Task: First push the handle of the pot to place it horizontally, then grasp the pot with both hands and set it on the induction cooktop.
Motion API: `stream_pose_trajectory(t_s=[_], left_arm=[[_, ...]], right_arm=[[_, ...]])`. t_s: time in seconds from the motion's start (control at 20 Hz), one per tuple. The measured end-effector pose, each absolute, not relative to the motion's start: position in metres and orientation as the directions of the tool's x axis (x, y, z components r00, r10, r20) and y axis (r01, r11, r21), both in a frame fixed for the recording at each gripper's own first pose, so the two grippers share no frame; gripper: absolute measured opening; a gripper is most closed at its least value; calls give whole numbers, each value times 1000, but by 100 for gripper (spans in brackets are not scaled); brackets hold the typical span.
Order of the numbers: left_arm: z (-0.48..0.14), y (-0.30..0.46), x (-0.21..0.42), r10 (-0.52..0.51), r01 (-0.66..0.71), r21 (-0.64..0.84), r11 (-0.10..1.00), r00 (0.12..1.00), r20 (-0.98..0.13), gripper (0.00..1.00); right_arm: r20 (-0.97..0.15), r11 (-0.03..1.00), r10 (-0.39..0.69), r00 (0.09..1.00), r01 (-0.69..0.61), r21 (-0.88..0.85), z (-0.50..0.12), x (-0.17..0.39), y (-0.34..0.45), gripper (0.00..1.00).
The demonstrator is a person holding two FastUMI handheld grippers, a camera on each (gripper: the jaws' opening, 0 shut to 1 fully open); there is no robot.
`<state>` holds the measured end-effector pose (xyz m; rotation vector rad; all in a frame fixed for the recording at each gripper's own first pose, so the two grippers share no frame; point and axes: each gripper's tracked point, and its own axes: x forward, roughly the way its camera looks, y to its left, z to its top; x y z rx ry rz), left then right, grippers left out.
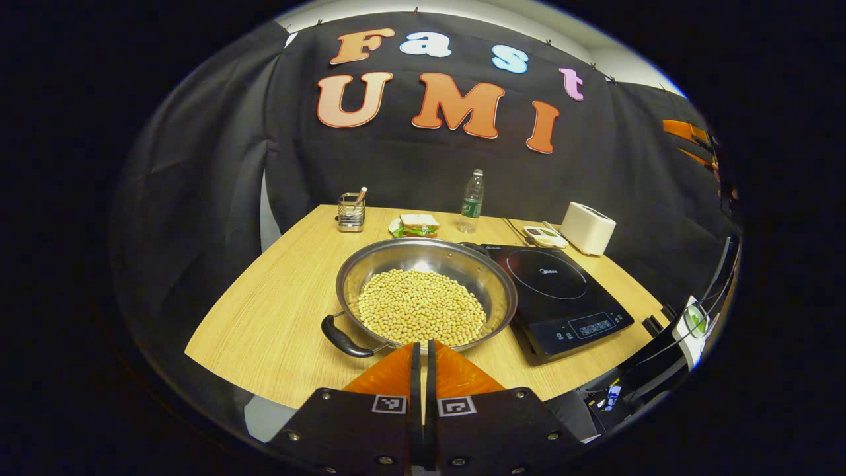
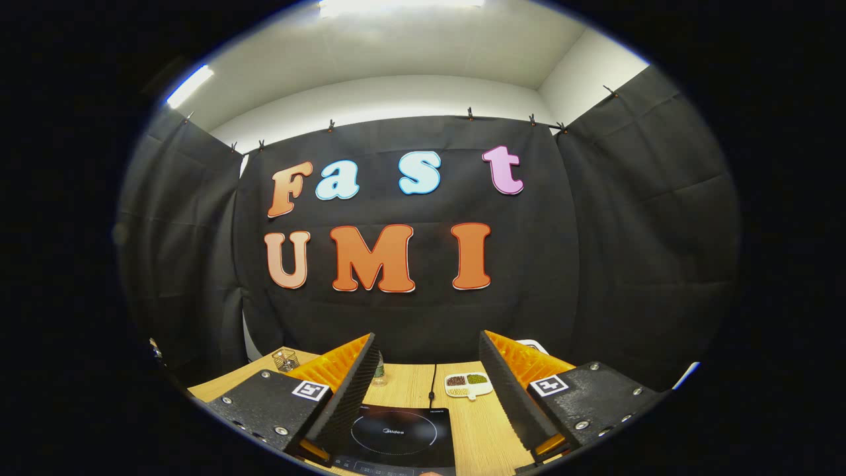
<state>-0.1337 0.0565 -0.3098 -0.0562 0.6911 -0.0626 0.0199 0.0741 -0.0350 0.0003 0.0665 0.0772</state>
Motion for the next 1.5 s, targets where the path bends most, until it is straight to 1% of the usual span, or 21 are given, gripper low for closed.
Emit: stream_pose_trajectory(t_s=[0.05,0.15,0.25,0.6,0.85,1.05,1.15,1.3,1.45,1.5], left_arm=[[-316,61,-137,-66,33,-64,997,761,-646,3],[-332,64,-144,-62,29,-60,998,738,-672,1],[-342,66,-148,-65,18,-75,997,719,-692,2],[-373,89,-140,-23,-31,-61,998,688,-725,2],[-382,104,-131,16,-48,-24,999,688,-725,2],[-388,110,-126,31,-34,10,999,694,-719,4],[-388,112,-124,41,-14,44,999,699,-714,4],[-388,124,-119,77,-18,91,996,705,-705,4],[-389,131,-114,84,-34,85,996,711,-698,4],[-389,133,-113,82,-39,77,996,711,-698,4]], right_arm=[[-69,997,78,995,-78,3,-37,20,76,95],[-75,997,81,994,-81,5,-39,22,79,95],[-80,996,84,993,-84,3,-41,24,83,95],[-98,996,90,991,-91,0,-53,33,97,95],[-121,996,92,988,-91,8,-65,46,104,95],[-125,996,92,988,-91,14,-70,55,111,95],[-134,995,96,986,-96,10,-75,59,117,95],[-144,995,95,985,-97,-8,-81,64,121,95],[-152,995,97,984,-99,-3,-85,69,126,95],[-152,995,97,984,-98,1,-85,70,127,100]])
